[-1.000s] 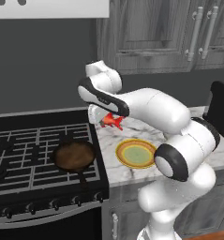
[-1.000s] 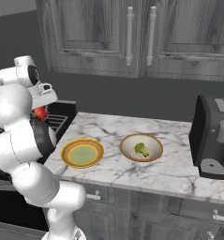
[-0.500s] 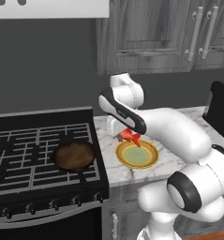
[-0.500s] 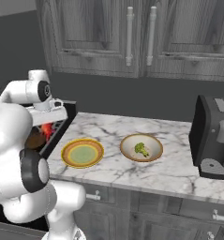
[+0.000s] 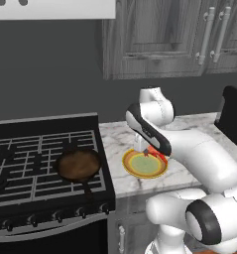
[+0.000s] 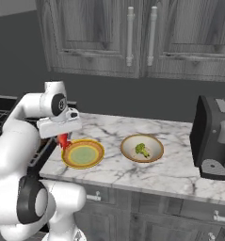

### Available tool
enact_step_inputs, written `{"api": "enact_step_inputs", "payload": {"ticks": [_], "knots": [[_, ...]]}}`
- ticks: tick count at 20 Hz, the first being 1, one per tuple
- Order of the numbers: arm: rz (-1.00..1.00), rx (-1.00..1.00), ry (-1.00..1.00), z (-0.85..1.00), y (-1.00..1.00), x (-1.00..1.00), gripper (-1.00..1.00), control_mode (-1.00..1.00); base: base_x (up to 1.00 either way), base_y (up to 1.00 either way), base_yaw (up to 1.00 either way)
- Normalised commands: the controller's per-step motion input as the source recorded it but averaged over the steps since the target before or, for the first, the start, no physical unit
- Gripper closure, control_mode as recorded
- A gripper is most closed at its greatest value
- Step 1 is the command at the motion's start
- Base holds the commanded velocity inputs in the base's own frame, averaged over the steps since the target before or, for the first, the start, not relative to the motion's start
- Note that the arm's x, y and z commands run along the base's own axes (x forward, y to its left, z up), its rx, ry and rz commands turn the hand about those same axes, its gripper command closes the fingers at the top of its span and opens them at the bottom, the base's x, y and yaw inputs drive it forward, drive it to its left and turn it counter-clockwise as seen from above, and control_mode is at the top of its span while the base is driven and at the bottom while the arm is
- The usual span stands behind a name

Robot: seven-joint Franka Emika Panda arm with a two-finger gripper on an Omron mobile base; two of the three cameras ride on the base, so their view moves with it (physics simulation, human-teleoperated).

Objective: Place the fish on the plate and place the broccoli on the same plate.

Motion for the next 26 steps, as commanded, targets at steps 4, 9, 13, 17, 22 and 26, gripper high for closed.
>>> {"api": "enact_step_inputs", "payload": {"ticks": [4, 9, 13, 17, 22, 26], "knots": [[-0.01, 0.05, 0.0, -0.26, -0.31, 0.08, 1.0, -1.0, 0.0, 0.0, 0.0], [0.0, 0.09, 0.0, -0.08, -0.07, 0.29, 1.0, -1.0, 0.0, 0.0, 0.0], [0.0, 0.09, 0.0, -0.05, 0.0, 0.35, 1.0, -1.0, 0.0, 0.0, 0.0], [0.0, 0.02, 0.0, -0.41, 0.0, 0.28, 1.0, -1.0, 0.0, 0.0, 0.0], [0.0, 0.0, 0.0, -0.49, 0.0, 0.18, 1.0, -1.0, 0.0, 0.0, 0.0], [0.0, 0.0, -0.04, -0.33, 0.0, 0.1, 1.0, -1.0, 0.0, 0.0, 0.0]]}}
